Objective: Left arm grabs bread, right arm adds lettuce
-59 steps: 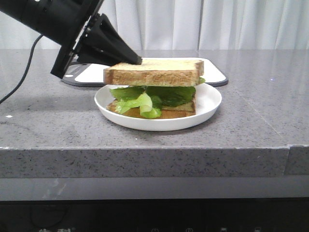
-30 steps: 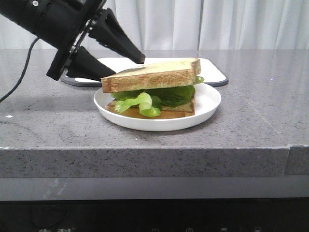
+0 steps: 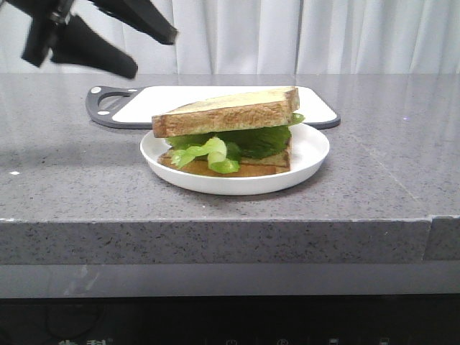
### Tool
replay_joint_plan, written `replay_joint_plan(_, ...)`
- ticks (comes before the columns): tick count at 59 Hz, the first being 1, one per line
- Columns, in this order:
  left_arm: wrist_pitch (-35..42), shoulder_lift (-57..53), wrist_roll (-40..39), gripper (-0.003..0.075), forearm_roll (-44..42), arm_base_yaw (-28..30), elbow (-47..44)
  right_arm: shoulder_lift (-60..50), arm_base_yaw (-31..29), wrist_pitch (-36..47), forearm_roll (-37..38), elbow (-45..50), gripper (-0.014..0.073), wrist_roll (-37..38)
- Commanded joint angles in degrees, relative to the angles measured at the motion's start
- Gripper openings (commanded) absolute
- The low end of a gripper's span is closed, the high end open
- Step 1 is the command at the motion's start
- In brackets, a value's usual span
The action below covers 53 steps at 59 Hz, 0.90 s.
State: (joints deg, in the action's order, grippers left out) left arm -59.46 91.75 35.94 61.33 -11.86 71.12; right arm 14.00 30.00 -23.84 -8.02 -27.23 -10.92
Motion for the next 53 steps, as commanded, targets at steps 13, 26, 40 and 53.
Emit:
replay_joint_plan(13,0.89,-7.15,3.92,-0.0021,3.17,0.1,1.29,0.58,-0.06,4.64,0.59,-1.66,-0.0064,-0.39)
replay_joint_plan(26,16.13,-17.33,4.7,-0.0021,-7.55,-0.73,-2.45,0.58,-0.76,6.05,0.59,-1.66,-0.0057,0.8)
replay_joint_plan(40,35.2,-37.02,4.7,-0.0021,-16.25,-1.86,-17.35,0.58,-8.01,7.74,0.59,-1.66,-0.0057,3.18)
replay_joint_plan(53,45.14,-57.1,4.7,-0.0021,-19.49,-1.86,-35.25,0.56,-12.25,7.42,0.54,-1.54,-0.0057,3.18)
